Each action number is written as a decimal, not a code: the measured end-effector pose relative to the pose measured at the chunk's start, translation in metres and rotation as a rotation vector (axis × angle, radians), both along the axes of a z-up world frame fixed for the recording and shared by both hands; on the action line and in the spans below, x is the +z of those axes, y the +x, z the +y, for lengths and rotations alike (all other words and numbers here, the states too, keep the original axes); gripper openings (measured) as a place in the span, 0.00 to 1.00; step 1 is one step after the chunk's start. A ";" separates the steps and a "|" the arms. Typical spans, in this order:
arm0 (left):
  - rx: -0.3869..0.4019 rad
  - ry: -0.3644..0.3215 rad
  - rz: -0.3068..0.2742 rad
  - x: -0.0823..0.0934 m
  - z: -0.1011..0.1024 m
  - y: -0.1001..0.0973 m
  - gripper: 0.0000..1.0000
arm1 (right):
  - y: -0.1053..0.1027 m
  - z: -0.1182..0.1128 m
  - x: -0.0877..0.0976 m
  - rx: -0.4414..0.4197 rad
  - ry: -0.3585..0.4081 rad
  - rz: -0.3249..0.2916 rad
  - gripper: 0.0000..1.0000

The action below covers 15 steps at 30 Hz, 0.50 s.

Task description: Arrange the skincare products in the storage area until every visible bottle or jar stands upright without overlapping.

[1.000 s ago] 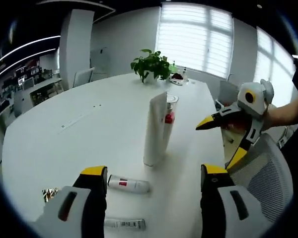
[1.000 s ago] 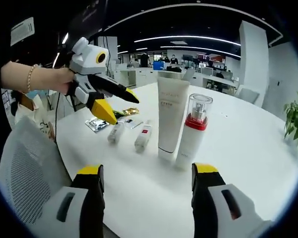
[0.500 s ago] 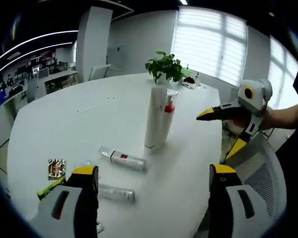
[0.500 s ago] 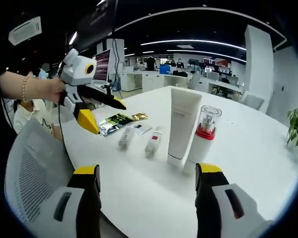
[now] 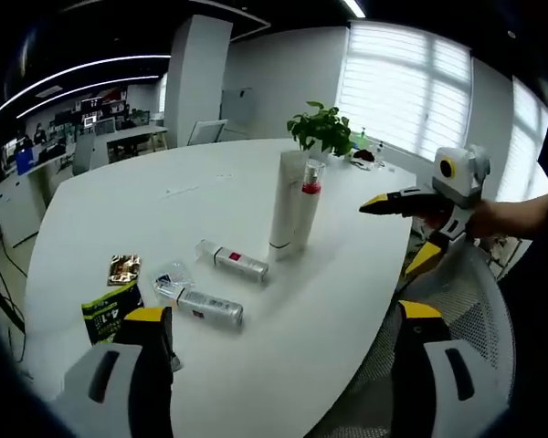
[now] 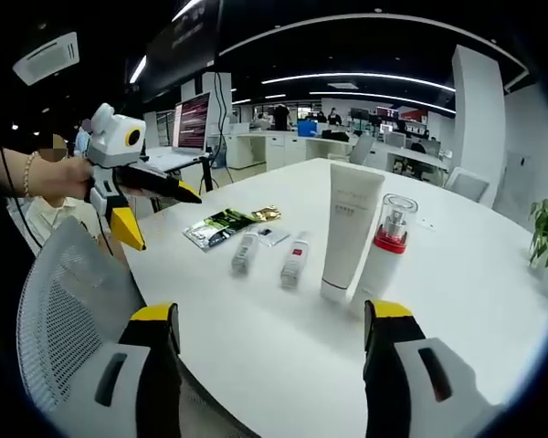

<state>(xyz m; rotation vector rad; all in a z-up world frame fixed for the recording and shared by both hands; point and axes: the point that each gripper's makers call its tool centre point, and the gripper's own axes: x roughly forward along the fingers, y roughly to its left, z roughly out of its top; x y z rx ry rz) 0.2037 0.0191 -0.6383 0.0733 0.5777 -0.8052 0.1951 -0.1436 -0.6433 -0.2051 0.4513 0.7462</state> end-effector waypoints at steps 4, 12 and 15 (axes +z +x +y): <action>0.031 -0.015 0.012 -0.001 0.007 -0.005 0.99 | -0.005 0.000 0.000 0.002 -0.003 0.004 0.84; 0.065 -0.024 0.020 0.000 0.016 -0.022 0.99 | -0.007 -0.002 0.002 -0.005 -0.012 0.004 0.86; 0.078 -0.024 0.025 -0.002 0.019 -0.029 0.99 | -0.008 -0.001 0.003 -0.004 -0.011 0.002 0.86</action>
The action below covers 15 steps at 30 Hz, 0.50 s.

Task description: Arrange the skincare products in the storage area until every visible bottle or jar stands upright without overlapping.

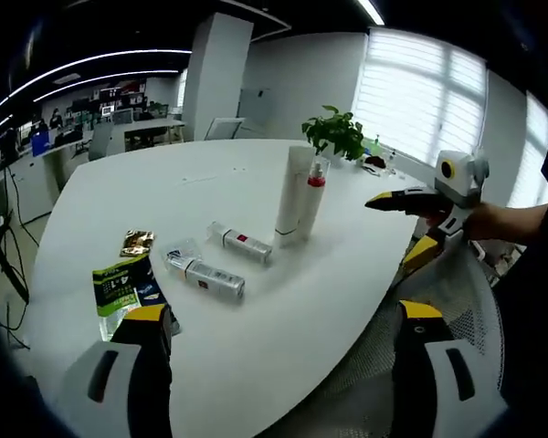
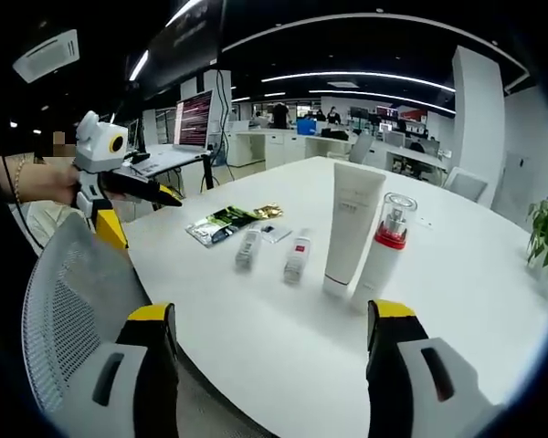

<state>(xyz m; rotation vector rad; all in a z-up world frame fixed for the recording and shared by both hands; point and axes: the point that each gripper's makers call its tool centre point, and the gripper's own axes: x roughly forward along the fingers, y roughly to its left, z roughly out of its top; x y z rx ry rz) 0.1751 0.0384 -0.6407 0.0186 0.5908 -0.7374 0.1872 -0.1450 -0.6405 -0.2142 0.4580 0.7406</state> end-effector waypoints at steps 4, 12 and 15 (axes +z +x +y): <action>0.014 -0.001 0.011 -0.003 0.004 -0.005 0.99 | -0.002 0.000 -0.001 0.002 -0.005 0.005 0.86; 0.047 0.025 -0.012 -0.010 0.017 -0.006 0.97 | -0.001 -0.001 -0.004 -0.001 -0.020 0.012 0.85; 0.048 0.020 -0.016 -0.011 0.018 -0.005 0.97 | 0.000 -0.002 -0.006 -0.011 -0.018 0.019 0.85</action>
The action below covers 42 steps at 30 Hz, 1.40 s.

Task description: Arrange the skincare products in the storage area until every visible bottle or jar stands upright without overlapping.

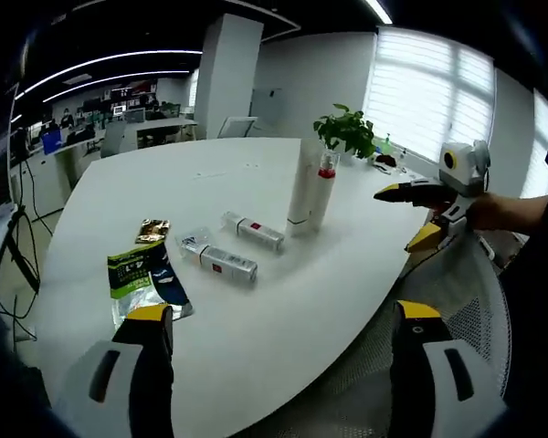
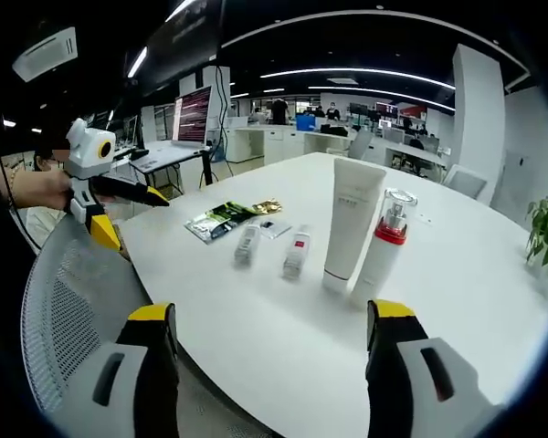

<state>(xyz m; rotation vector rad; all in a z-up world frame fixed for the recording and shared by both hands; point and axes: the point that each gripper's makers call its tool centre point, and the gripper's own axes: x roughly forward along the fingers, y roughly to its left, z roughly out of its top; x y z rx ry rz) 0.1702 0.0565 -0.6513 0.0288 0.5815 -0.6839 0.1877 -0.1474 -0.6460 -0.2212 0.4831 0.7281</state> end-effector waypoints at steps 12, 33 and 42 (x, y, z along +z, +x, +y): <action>0.005 -0.006 -0.003 -0.003 0.002 0.002 0.96 | 0.011 0.001 -0.003 0.006 -0.023 0.011 0.83; 0.005 -0.032 0.022 -0.007 0.000 0.004 0.95 | 0.058 0.068 -0.011 0.131 -0.076 0.026 0.74; -0.003 -0.021 0.028 -0.011 -0.002 0.002 0.95 | 0.089 0.093 -0.034 0.166 -0.142 0.044 0.69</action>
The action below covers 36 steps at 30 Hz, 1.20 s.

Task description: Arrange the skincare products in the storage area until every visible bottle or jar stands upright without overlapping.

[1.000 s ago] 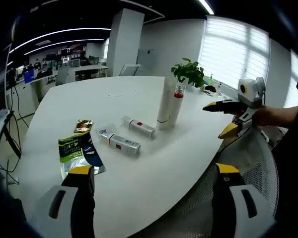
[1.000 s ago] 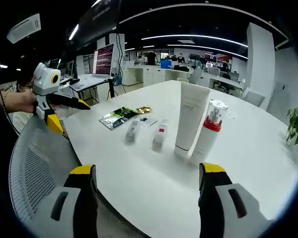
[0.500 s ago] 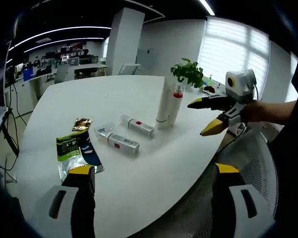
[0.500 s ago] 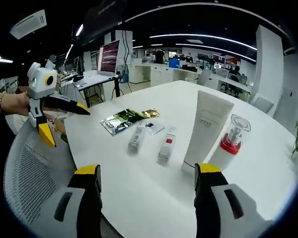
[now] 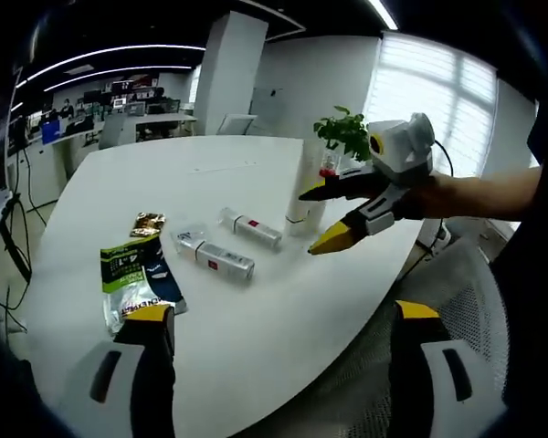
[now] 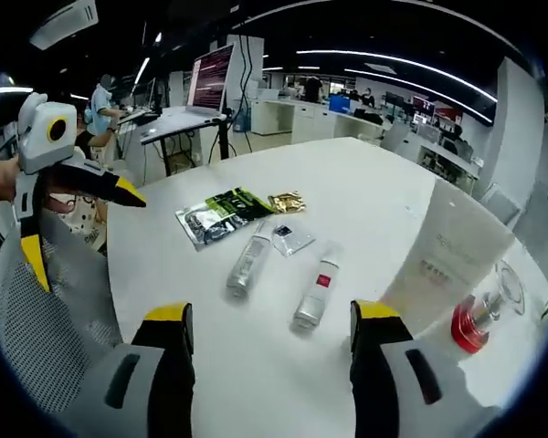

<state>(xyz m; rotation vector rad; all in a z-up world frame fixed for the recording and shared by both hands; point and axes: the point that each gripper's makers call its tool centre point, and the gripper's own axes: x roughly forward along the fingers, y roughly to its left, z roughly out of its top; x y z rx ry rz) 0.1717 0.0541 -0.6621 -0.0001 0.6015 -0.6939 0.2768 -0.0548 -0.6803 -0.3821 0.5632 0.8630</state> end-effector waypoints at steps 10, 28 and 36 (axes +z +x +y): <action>-0.035 0.027 0.003 -0.007 -0.001 -0.002 0.96 | 0.038 0.010 -0.023 -0.141 -0.050 -0.020 0.53; -0.030 -0.016 0.035 -0.009 -0.005 -0.002 0.96 | 0.068 0.004 -0.062 -0.299 -0.148 0.016 0.35; -0.019 -0.054 0.049 -0.010 -0.006 0.002 0.95 | 0.077 0.009 -0.068 -0.279 -0.205 0.008 0.32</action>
